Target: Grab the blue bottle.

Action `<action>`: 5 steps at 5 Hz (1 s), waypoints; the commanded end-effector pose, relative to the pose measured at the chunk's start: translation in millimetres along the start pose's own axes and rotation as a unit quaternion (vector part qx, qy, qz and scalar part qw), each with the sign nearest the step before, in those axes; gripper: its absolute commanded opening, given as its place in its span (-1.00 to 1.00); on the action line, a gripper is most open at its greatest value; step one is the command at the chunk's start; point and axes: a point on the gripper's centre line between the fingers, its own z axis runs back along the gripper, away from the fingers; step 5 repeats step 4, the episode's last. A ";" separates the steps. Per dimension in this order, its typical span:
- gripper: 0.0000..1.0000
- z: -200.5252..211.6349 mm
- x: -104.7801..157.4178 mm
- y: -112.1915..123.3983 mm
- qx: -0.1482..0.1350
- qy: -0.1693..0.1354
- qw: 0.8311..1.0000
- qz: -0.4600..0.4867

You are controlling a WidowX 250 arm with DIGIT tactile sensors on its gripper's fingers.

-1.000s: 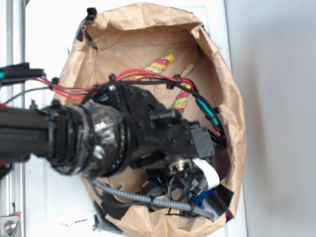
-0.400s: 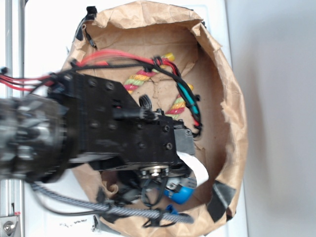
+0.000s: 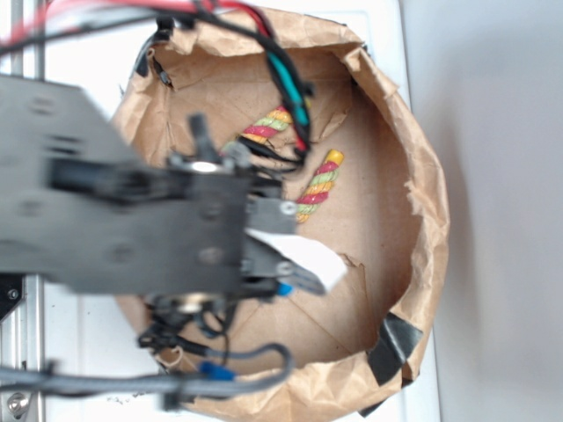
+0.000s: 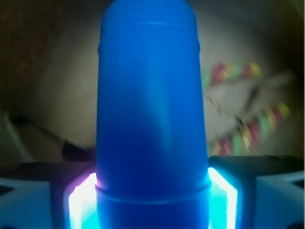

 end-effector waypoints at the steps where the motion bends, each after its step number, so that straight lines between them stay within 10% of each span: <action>1: -1.00 72.0 38.1 -10.2 -0.006 -0.053 0.995 0.084; 5: -1.00 70.0 50.5 0.0 0.010 -0.067 0.993 0.098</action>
